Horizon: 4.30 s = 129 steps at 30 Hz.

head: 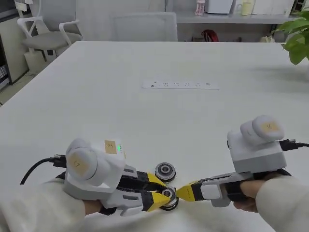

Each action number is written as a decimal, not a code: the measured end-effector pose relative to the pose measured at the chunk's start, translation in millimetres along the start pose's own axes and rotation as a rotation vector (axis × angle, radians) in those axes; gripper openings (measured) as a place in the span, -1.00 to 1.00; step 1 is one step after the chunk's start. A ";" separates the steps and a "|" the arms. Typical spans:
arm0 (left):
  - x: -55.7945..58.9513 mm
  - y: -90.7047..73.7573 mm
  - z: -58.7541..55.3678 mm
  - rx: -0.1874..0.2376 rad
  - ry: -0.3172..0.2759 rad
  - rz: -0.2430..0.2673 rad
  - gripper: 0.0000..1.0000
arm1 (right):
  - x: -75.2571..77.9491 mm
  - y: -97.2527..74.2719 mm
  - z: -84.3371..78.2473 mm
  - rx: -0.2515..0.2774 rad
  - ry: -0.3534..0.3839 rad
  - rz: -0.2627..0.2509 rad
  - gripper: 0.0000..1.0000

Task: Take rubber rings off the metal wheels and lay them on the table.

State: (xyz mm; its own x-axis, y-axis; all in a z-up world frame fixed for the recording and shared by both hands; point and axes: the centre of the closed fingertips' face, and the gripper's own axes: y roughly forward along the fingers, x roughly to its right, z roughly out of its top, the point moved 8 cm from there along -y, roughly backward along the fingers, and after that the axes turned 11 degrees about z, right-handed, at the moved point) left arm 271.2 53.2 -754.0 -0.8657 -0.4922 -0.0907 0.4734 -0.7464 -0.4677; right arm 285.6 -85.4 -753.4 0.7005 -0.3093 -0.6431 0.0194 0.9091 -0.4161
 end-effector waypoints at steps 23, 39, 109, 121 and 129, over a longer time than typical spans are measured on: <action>0.2 -0.3 -0.3 0.004 -0.004 0.003 -0.73 | -2.8 2.0 0.7 -0.001 -0.005 0.011 -1.00; -0.4 -0.3 0.0 -0.005 -0.025 -0.003 -0.72 | -5.5 3.2 1.7 -0.003 -0.022 0.025 -1.00; -40.8 -86.0 31.5 0.084 -0.046 0.228 0.62 | -24.8 -8.6 19.4 0.069 -0.033 0.026 -1.00; -30.0 -91.5 17.8 0.062 -0.059 0.188 0.81 | -33.3 -6.2 28.4 0.078 -0.066 0.035 -1.00; -25.5 -100.2 6.3 0.063 -0.090 0.210 0.81 | -39.7 -2.7 34.9 0.088 -0.081 0.041 -1.00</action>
State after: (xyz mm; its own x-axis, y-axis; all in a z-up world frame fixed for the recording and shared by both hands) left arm 246.9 137.7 -699.3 -0.7306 -0.6755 -0.0997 0.6531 -0.6488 -0.3905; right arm 282.7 -65.8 -704.3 0.7574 -0.2511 -0.6028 0.0498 0.9426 -0.3301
